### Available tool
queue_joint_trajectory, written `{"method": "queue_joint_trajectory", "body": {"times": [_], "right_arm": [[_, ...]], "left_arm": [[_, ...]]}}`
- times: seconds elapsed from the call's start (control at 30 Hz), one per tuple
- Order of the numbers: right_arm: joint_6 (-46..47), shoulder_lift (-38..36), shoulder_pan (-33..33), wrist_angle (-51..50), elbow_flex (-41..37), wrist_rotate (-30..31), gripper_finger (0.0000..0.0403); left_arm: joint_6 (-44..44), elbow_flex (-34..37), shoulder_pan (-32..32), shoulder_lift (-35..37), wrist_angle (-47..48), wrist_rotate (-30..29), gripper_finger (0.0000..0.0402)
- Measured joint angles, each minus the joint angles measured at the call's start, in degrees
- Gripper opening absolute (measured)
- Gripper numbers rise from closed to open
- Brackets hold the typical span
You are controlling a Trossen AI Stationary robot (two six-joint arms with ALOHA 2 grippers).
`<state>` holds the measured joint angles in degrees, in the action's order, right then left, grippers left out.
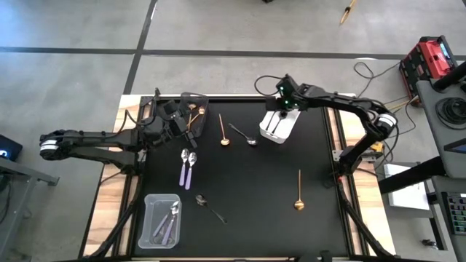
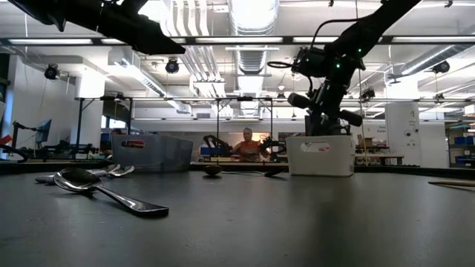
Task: Sort silverware by color (type)
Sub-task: Put the black spoon into the white bin
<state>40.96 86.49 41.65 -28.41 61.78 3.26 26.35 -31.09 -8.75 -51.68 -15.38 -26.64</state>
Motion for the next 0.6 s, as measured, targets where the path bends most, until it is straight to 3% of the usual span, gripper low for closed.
{"method": "queue_joint_trajectory", "body": {"times": [0.6], "right_arm": [[-0.5, 1.8, -0.2, 0.0, 0.0, 1.4, 0.0009]], "left_arm": [[0.0, 0.0, 0.0, 0.0, 0.0, 0.0, 0.0213]]}}
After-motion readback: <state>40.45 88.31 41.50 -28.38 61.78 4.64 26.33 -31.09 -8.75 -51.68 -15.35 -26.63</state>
